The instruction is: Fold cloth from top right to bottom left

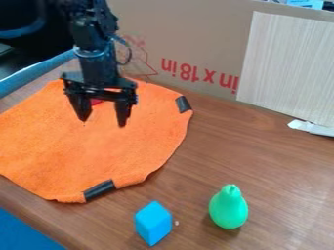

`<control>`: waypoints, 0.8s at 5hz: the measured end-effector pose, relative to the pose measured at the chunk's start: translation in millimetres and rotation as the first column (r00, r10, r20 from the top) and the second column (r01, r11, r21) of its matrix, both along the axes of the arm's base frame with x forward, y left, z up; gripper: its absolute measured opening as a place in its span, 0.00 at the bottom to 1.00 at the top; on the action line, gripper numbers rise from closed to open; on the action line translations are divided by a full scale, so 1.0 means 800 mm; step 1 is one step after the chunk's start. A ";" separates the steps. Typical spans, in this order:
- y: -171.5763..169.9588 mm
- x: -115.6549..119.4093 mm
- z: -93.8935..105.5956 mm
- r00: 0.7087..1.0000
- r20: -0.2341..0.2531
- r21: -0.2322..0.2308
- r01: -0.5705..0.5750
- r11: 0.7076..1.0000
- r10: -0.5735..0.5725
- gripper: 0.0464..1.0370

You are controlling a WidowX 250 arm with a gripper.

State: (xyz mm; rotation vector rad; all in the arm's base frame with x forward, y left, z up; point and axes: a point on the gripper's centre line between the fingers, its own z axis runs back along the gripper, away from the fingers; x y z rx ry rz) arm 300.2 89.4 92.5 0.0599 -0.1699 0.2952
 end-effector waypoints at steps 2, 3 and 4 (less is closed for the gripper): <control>-0.023 -0.037 0.005 0.913 0.016 0.021 0.408 0.913 -0.409 0.96; -0.039 -0.058 -0.006 0.870 0.023 -0.005 0.493 0.870 -0.493 0.96; -0.063 -0.074 -0.023 0.814 0.002 -0.035 0.581 0.813 -0.581 0.96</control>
